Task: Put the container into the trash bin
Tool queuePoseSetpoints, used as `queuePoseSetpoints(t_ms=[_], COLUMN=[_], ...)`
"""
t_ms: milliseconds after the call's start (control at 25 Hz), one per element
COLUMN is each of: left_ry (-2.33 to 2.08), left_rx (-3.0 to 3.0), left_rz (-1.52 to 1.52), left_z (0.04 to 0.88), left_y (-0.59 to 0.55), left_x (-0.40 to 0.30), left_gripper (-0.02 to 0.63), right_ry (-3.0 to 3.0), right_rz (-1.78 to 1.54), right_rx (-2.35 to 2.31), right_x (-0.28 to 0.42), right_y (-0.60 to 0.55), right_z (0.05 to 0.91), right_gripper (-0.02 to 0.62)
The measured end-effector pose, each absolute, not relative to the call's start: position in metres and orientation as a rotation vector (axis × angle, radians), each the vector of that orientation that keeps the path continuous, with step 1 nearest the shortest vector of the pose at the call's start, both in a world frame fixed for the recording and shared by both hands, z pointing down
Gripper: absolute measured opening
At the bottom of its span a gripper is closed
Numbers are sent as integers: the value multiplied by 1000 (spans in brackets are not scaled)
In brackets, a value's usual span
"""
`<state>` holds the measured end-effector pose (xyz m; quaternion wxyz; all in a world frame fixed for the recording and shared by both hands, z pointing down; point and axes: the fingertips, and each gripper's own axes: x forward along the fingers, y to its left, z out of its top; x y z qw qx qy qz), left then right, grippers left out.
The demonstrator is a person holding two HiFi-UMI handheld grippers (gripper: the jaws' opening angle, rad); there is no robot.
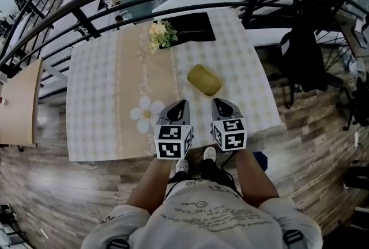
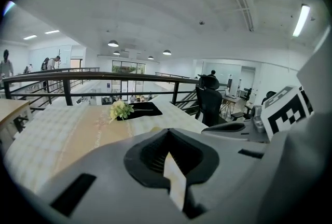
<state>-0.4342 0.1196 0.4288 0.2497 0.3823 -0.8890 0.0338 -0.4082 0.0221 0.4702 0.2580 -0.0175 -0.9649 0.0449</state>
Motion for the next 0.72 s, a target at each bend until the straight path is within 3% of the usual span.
queuePoseSetpoints(t_ms=[160, 360, 720], left_ry=[-2412, -2407, -2432], left_rx=[969, 901, 765], left_rz=[87, 79, 53], left_z=[444, 455, 459], left_y=[128, 141, 170], left_x=[-434, -436, -442], left_gripper=[6, 6, 6], right_ry=[-2549, -2416, -2196], right_rz=[39, -145, -511], right_rx=[-147, -256, -349], right_x=[-425, -445, -471], right_y=[26, 35, 38], right_z=[498, 533, 593], right_gripper=[6, 64, 83])
